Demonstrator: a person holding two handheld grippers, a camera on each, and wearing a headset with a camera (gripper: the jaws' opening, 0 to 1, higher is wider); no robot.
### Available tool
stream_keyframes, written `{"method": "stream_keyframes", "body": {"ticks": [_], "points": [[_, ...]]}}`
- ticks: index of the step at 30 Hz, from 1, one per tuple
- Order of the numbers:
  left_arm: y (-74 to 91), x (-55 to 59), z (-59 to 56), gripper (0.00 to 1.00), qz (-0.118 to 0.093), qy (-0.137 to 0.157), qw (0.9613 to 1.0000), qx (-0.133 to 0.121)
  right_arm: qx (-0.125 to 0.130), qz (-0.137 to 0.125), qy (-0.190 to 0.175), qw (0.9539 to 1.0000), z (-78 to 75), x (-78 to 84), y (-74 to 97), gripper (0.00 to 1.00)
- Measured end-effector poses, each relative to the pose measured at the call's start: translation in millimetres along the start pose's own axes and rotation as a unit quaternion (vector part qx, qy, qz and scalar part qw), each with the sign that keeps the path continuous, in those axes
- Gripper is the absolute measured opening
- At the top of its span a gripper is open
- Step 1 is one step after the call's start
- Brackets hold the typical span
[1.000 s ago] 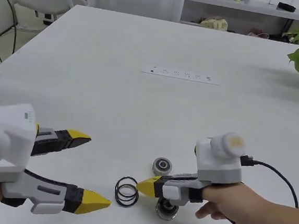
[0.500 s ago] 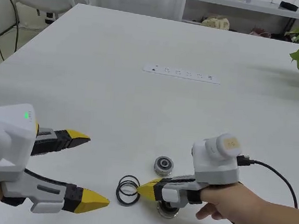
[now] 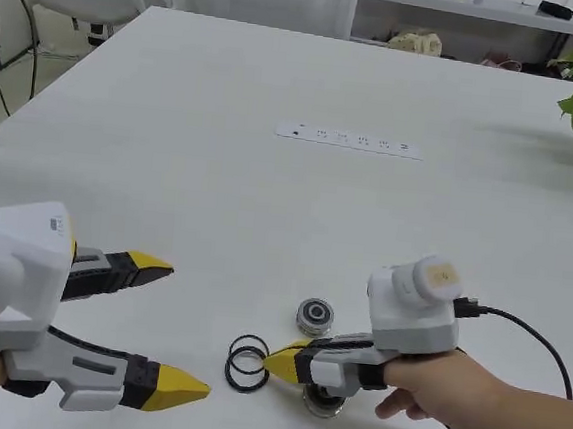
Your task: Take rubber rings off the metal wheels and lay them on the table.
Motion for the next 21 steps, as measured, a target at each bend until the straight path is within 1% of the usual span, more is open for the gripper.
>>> {"method": "stream_keyframes", "body": {"ticks": [5, 7, 10, 17, 21], "points": [[-0.3, -2.0, -1.8, 0.74, 0.000, -0.002, 1.0000, 0.001, 0.001, -0.010, 0.006, 0.9999, 1.3, -2.7, 5.5, 0.08], [0.2, -3.8, -2.7, 0.74, -0.002, -0.002, 1.0000, 0.002, 0.002, -0.019, 0.009, 0.9998, 2.0, -5.4, 9.9, 0.10], [1.2, -5.8, -3.4, 0.74, -0.003, -0.002, 1.0000, 0.002, 0.008, -0.034, 0.024, 0.9991, 1.8, -10.5, 16.9, 0.12], [7.1, -12.2, -4.0, 0.75, -0.009, 0.000, 1.0000, 0.000, 0.023, -0.067, 0.043, 0.9966, 4.3, -20.2, 39.5, 0.19], [10.7, -15.3, -4.5, 0.75, -0.013, 0.000, 0.9999, -0.003, 0.032, -0.083, 0.062, 0.9941, 9.7, -22.5, 54.9, 0.23]]}}
Point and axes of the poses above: the centre of the closed fingertips' face, and the gripper's own axes: y roughly backward along the fingers, z roughly to its left, x roughly out of its underside, the point moved 6 cm from there along y, roughly backward along the fingers, and after that the axes turned 10 degrees about z, right-handed, at the moved point
